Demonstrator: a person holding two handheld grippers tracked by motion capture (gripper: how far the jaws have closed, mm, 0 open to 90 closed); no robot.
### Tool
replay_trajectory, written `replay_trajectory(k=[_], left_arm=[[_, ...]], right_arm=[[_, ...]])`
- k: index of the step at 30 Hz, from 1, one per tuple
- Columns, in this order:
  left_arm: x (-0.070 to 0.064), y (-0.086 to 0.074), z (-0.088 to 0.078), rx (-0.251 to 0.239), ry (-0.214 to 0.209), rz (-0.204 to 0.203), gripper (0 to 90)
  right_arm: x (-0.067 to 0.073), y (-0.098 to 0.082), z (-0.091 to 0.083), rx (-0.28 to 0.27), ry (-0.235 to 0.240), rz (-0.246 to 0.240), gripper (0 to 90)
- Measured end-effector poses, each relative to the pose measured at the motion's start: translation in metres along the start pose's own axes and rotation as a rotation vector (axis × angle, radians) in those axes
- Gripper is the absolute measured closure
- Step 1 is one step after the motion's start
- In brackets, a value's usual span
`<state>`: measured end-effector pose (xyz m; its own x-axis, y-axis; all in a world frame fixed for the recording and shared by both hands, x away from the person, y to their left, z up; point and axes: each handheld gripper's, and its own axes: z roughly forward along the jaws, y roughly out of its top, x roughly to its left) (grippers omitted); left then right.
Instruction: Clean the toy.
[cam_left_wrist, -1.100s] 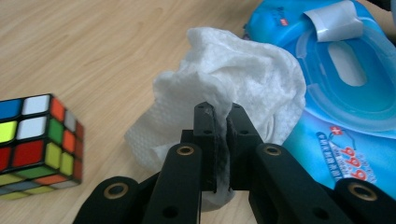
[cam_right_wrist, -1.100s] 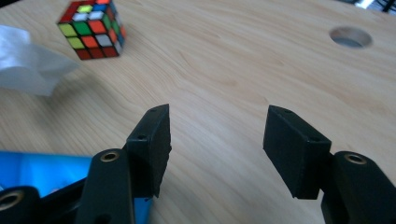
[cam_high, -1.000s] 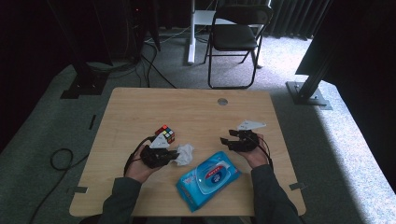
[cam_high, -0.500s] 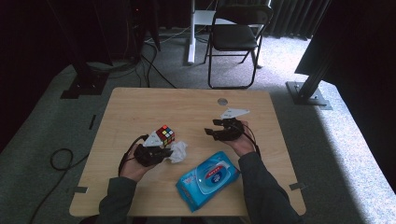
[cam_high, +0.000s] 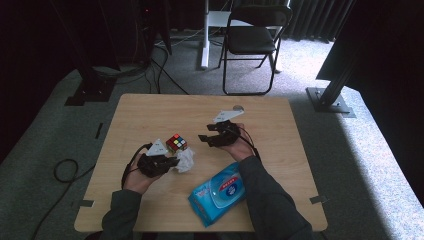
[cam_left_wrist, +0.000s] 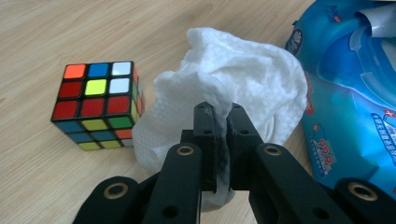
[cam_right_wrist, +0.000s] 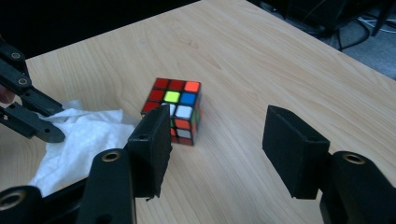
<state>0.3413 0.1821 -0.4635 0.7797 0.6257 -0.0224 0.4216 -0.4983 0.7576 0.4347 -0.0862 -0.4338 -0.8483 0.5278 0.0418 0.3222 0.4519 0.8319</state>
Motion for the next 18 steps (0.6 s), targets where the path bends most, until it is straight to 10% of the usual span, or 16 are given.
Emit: replay_trajectory(k=[18], left_arm=[[0.016, -0.009, -0.017, -0.028, 0.047, -0.048, 85.1]], right_arm=[[0.013, 0.008, 0.048, 0.057, 0.051, 0.022, 39.8]])
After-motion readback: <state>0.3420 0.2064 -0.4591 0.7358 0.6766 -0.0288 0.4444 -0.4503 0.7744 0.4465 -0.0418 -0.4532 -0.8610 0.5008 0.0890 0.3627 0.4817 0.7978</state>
